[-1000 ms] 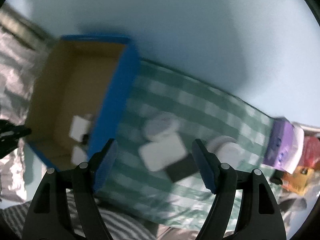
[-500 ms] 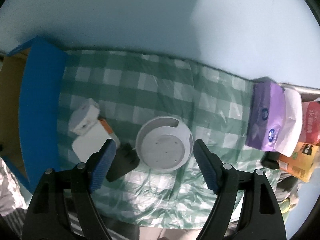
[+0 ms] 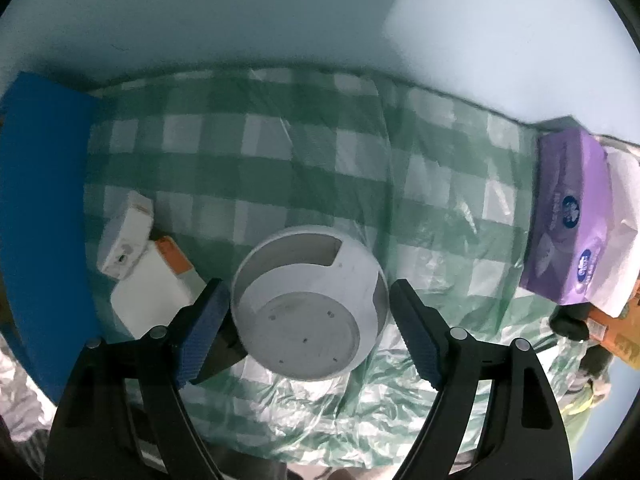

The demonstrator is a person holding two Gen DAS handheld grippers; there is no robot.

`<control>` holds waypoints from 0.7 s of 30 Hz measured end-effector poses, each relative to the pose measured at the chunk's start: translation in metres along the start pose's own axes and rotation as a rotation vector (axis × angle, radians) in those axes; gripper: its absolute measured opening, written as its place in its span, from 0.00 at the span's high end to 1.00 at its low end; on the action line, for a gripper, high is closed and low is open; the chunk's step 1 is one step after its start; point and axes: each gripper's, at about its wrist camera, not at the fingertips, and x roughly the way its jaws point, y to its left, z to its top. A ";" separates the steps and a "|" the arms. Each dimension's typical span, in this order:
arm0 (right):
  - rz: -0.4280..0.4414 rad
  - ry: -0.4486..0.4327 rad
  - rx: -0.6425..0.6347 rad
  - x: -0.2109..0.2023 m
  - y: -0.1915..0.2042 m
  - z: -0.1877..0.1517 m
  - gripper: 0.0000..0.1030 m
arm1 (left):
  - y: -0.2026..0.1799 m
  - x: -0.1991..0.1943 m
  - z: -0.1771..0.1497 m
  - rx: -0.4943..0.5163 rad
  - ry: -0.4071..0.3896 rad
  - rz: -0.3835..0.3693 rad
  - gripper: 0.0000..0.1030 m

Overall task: Flip cup upside down
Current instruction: 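Move the right gripper to the white round cup and grasp its rim, then lift the white cup with the right gripper and carry it over the box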

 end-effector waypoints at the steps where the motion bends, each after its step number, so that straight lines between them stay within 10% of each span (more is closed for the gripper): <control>1: 0.002 0.000 0.000 0.003 0.001 0.001 0.21 | 0.000 0.000 0.000 0.001 0.001 0.001 0.89; 21: 0.004 0.050 0.023 0.046 0.004 0.021 0.20 | -0.001 -0.001 0.000 -0.002 0.001 -0.003 0.88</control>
